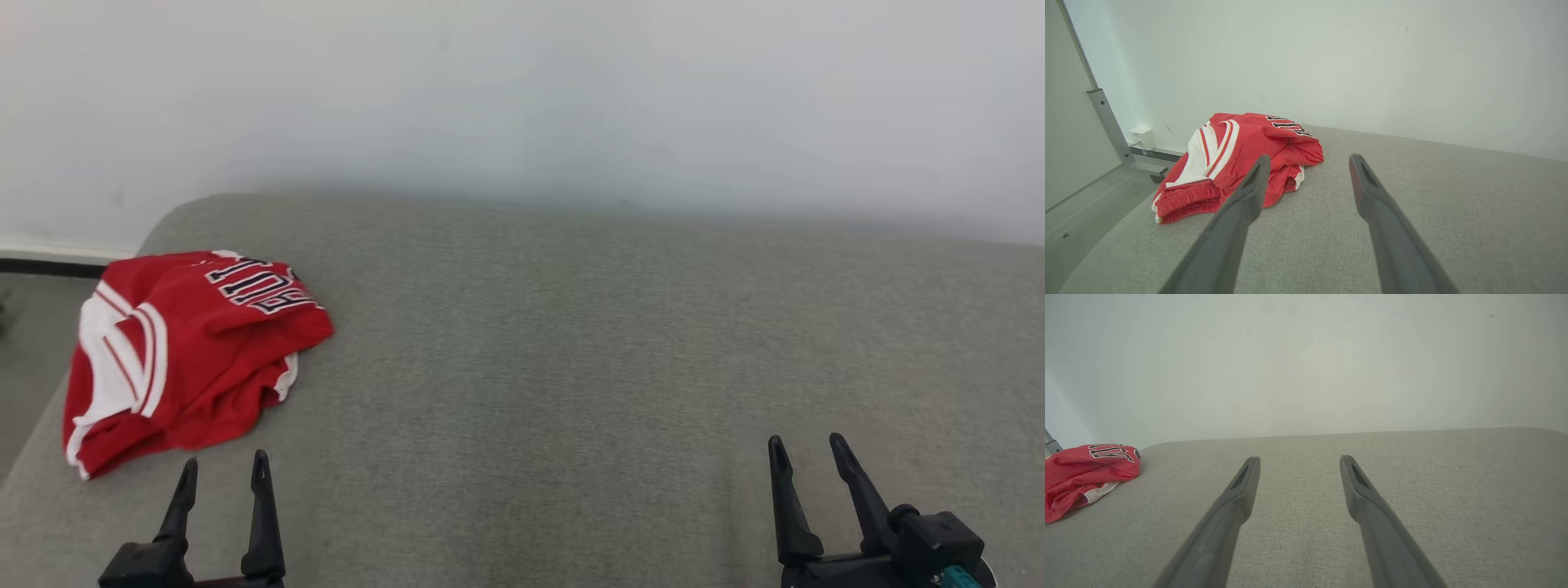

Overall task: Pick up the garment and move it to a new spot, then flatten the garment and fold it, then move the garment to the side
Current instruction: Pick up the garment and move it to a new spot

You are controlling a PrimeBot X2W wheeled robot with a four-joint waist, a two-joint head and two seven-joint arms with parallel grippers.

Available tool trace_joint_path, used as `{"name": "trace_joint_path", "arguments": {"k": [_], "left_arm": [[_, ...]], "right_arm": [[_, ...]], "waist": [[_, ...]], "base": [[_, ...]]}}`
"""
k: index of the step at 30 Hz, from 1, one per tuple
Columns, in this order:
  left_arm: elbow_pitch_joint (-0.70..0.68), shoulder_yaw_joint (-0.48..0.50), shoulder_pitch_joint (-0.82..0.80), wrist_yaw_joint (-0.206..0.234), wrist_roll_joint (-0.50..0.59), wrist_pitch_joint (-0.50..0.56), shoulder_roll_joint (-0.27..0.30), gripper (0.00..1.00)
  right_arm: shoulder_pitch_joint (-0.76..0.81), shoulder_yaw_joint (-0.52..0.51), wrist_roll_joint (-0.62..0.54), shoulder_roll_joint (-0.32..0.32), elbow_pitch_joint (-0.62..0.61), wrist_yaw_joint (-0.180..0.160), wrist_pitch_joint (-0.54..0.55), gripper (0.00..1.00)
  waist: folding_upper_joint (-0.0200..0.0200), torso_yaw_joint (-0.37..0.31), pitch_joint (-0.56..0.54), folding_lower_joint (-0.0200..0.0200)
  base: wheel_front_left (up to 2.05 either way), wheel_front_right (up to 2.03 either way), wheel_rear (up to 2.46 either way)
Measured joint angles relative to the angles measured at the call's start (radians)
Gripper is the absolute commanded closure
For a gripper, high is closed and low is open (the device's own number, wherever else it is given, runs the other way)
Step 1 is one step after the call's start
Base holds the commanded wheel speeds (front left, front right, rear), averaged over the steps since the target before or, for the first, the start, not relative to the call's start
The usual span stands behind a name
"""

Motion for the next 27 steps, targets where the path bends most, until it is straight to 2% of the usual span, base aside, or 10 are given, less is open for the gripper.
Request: {"name": "trace_joint_path", "arguments": {"k": [20, 27], "left_arm": [[-0.003, -0.008, 0.004, 0.023, -0.005, -0.017, 0.006, 0.00], [-0.002, -0.006, 0.004, 0.033, -0.011, -0.024, 0.007, 0.00]], "right_arm": [[0.011, 0.008, 0.006, 0.000, 0.009, 0.000, -0.007, 0.00], [0.007, 0.015, 0.005, 0.000, 0.009, 0.000, 0.000, 0.00]], "waist": [[0.0000, 0.252, 0.001, 0.0000], [0.0000, 0.322, 0.010, 0.0000]], "base": [[0.00, 0.00, 0.00], [0.00, 0.00, 0.00]]}}
